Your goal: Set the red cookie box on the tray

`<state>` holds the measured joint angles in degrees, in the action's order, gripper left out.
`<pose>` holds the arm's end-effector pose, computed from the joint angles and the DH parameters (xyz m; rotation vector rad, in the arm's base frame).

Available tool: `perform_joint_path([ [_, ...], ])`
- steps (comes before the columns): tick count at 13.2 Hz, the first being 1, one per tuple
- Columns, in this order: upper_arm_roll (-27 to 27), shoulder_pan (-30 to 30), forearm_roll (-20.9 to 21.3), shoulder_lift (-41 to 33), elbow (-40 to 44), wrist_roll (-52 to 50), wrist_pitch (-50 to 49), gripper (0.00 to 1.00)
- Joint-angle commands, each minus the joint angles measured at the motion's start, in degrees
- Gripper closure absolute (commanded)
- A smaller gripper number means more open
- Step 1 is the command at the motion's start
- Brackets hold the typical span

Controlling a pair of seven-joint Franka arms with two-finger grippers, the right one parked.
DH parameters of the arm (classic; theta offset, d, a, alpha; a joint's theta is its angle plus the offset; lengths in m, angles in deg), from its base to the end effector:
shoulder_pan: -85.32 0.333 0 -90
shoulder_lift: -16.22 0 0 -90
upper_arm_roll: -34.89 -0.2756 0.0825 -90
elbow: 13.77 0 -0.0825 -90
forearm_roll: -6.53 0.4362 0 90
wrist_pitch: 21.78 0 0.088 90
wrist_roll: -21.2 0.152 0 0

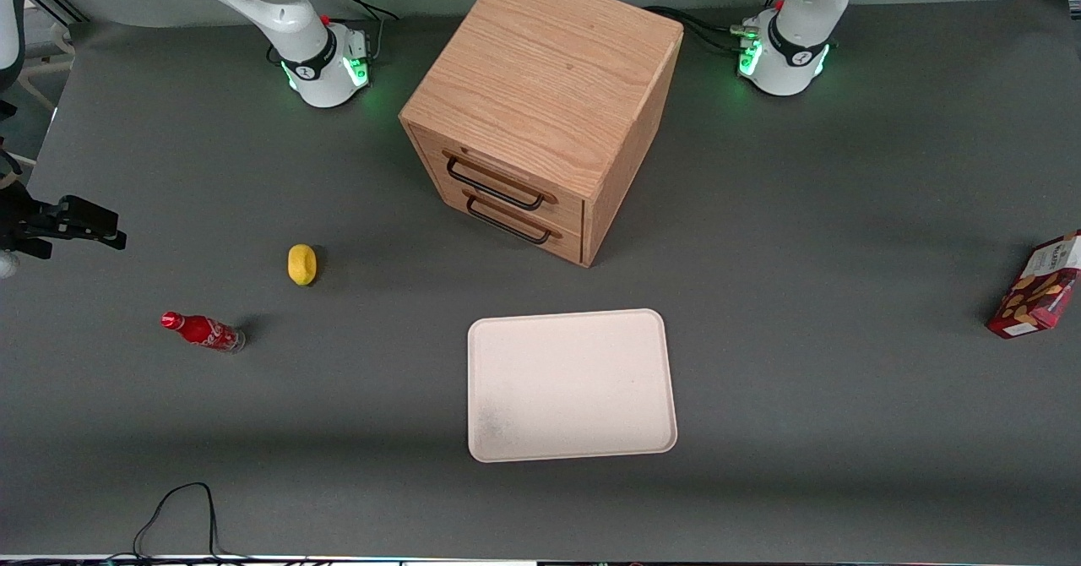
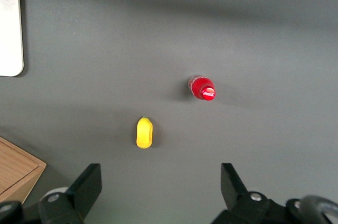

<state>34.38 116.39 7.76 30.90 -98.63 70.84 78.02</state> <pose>0.5799 0.3593 0.4362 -3.0812 0.4958 0.0184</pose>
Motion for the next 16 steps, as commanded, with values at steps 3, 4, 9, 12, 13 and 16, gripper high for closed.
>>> perform_joint_path([
  [3, 0.6, 3.74, 0.27, 3.94, 1.28, 18.09, 3.81, 0.0],
  [4, 0.6, 3.91, 0.18, 4.3, 1.19, 20.82, 3.82, 0.0],
  [9, 0.6, 4.18, 0.27, 8.59, -2.22, 21.38, 11.08, 0.0],
  [12, 0.6, 4.18, 0.27, 13.07, -4.26, 21.46, 17.6, 0.0],
  [13, 0.68, 4.18, 0.27, 14.22, -5.13, 21.46, 19.7, 0.0],
  [16, 0.68, 4.79, 0.01, 15.46, -10.31, 21.55, 26.65, 0.0],
])
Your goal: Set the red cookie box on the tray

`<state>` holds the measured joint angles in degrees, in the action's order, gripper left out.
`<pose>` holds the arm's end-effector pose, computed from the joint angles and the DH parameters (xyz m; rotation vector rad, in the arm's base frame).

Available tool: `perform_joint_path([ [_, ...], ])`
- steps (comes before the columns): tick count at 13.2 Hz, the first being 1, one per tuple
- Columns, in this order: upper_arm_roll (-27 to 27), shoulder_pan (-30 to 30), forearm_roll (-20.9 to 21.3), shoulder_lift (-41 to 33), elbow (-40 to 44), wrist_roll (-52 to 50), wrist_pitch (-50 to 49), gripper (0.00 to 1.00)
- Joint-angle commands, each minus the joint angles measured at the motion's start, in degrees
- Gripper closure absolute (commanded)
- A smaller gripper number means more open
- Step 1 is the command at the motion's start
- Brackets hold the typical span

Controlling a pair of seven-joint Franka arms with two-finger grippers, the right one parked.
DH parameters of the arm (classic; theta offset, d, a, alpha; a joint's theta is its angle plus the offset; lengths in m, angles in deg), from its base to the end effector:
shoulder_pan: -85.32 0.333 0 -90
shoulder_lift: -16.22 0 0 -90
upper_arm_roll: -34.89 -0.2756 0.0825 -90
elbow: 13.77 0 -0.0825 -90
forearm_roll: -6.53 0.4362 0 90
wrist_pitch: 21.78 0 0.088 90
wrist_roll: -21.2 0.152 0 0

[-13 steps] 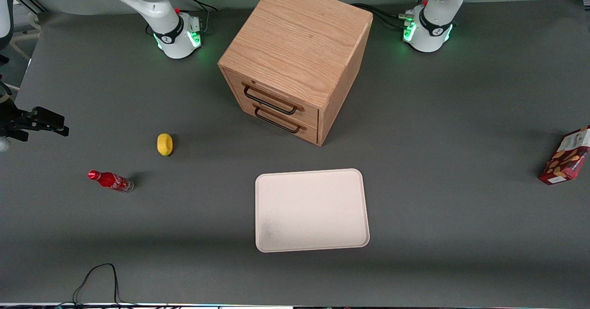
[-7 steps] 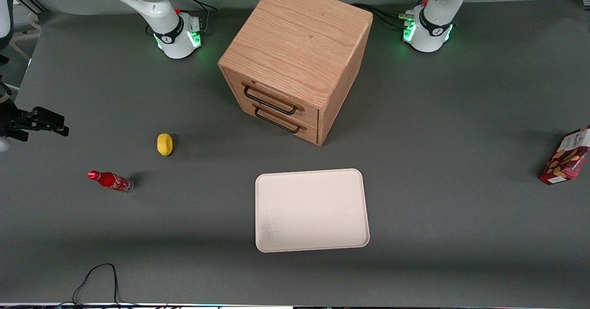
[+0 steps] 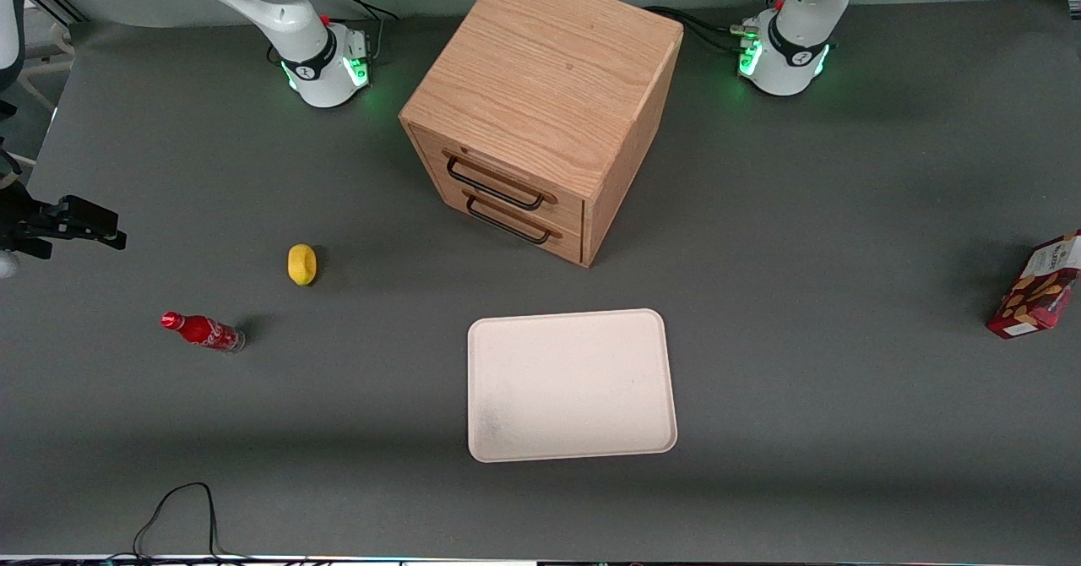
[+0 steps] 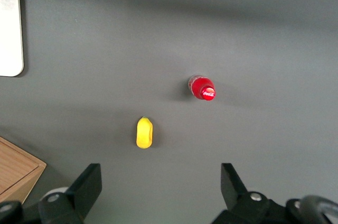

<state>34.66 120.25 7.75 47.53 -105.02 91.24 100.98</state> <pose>0.5831 0.4126 0.2087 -2.9772 0.9551 0.0215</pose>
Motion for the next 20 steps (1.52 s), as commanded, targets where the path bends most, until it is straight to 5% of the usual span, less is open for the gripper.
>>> perform_joint_path([
  [1, 0.41, 0.93, -0.08, -1.25, -5.24, 1.76, 4.76, 0.0],
  [11, 0.85, 1.2, -0.95, -0.29, -11.14, 1.95, 11.53, 0.0],
  [13, 0.85, 1.02, -2.19, 0.24, -11.14, 2.03, 11.45, 0.22],
  [15, 0.85, 1.11, -2.28, 0.24, -10.97, 2.03, 11.09, 0.59],
  [18, 0.77, 1.64, -2.19, 0.24, -10.53, 2.03, 10.92, 1.0],
  [20, 0.76, 1.64, -2.19, 0.24, -10.27, 2.03, 10.83, 1.0],
])
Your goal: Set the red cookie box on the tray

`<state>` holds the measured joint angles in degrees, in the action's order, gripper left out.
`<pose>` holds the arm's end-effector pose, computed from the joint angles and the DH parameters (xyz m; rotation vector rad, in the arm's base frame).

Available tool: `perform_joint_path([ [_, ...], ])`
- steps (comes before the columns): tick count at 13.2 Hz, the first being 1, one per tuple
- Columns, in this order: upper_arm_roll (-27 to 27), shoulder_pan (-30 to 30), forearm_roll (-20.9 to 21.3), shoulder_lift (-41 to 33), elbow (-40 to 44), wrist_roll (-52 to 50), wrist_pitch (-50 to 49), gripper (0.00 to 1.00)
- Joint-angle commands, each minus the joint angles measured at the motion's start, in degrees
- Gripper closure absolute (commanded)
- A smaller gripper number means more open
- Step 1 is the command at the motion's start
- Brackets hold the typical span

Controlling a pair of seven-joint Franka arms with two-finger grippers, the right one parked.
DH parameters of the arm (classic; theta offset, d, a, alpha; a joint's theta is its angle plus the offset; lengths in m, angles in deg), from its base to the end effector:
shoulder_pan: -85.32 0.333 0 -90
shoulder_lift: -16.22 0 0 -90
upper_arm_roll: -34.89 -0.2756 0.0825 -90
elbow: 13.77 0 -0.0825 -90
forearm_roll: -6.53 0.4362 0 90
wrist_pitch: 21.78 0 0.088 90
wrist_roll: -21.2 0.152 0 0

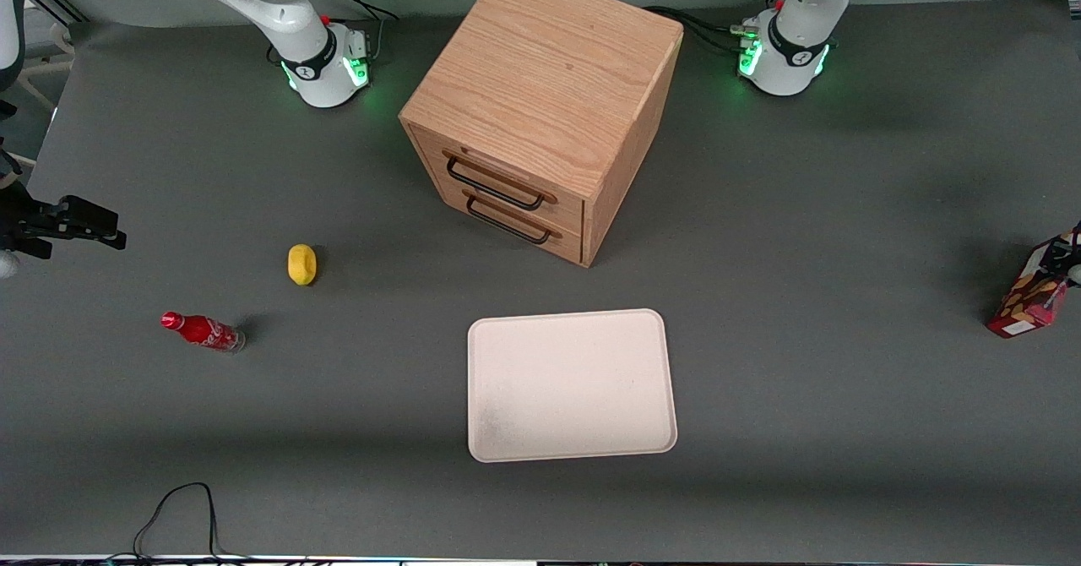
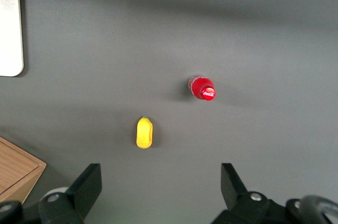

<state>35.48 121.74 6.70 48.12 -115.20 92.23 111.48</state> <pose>0.5491 0.3966 0.1320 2.9915 -0.9498 0.0030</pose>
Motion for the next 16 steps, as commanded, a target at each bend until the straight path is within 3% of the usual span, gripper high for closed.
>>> perform_joint_path([
  [1, -0.06, 0.06, -1.14, -0.53, 0.01, 0.78, 0.24, 1.0],
  [6, -0.14, -0.38, -1.14, -5.17, 3.87, -2.98, -6.68, 1.0],
  [9, -0.06, -0.73, -0.35, -10.35, 7.12, -13.69, -15.99, 1.0],
  [13, 0.03, -1.7, 2.73, -12.13, 20.63, -25.29, -34.7, 1.0],
  [16, 0.03, -1.96, 2.91, -12.13, 26.89, -34.8, -42.37, 1.0],
])
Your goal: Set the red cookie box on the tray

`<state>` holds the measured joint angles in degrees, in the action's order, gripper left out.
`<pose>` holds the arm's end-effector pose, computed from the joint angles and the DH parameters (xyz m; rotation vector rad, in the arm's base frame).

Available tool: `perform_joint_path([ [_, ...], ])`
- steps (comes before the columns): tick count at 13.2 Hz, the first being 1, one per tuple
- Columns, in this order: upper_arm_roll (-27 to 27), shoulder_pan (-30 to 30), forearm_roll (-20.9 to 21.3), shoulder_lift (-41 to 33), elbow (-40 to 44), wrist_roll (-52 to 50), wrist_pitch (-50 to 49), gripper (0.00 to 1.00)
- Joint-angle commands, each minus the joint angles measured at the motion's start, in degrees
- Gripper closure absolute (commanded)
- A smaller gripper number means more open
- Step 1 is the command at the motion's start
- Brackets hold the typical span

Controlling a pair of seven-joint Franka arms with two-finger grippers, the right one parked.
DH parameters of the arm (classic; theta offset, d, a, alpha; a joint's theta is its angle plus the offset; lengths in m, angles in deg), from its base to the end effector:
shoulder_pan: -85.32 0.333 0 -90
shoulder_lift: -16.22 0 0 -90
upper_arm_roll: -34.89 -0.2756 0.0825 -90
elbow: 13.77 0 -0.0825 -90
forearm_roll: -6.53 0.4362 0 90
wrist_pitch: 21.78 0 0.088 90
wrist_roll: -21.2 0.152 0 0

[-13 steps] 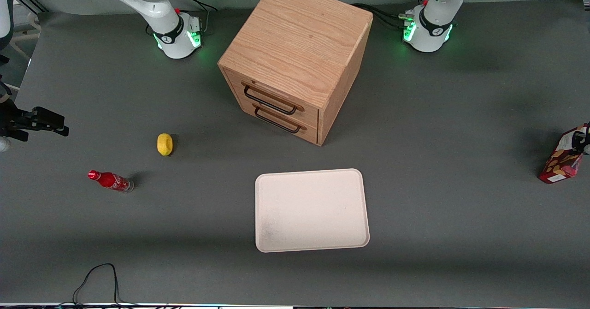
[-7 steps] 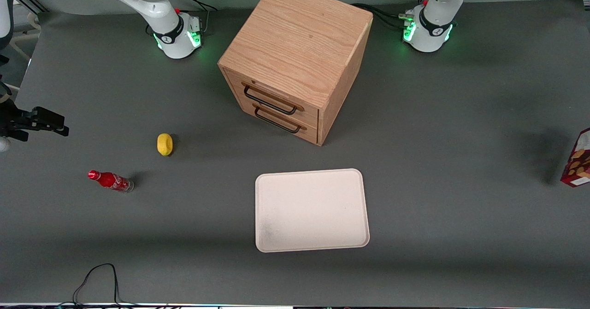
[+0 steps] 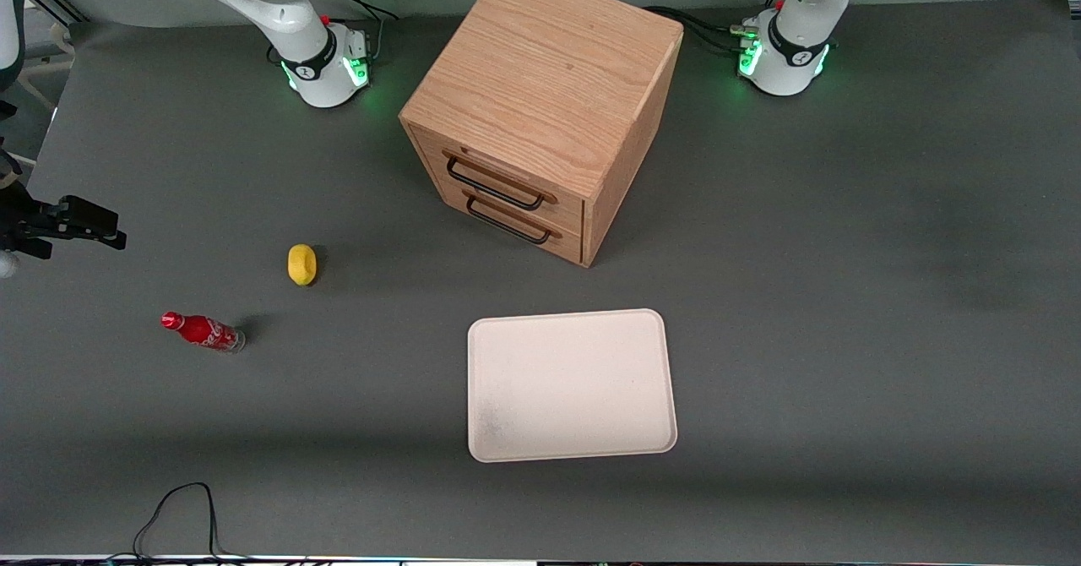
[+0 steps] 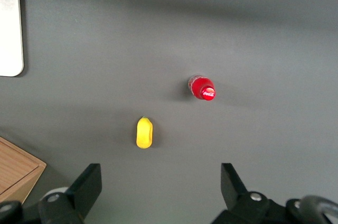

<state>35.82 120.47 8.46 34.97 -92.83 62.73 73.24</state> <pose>0.5677 0.3933 0.4339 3.1261 -0.2044 -0.0873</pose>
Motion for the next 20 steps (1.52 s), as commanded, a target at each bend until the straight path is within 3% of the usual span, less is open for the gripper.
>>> perform_joint_path([
  [1, -0.31, -0.78, 1.58, 1.02, 5.84, -6.36, -5.45, 1.0],
  [5, -0.22, -3.31, 2.55, 1.11, 6.64, -10.58, -6.34, 1.0],
  [10, -0.13, -17.62, 1.41, 1.55, 6.64, -20.22, -9.67, 1.0],
  [16, 2.06, -37.93, -1.05, 2.51, 7.08, -55.28, -8.71, 1.0],
  [20, 9.33, -44.71, -1.14, 6.98, 11.21, -75.23, -4.34, 1.0],
])
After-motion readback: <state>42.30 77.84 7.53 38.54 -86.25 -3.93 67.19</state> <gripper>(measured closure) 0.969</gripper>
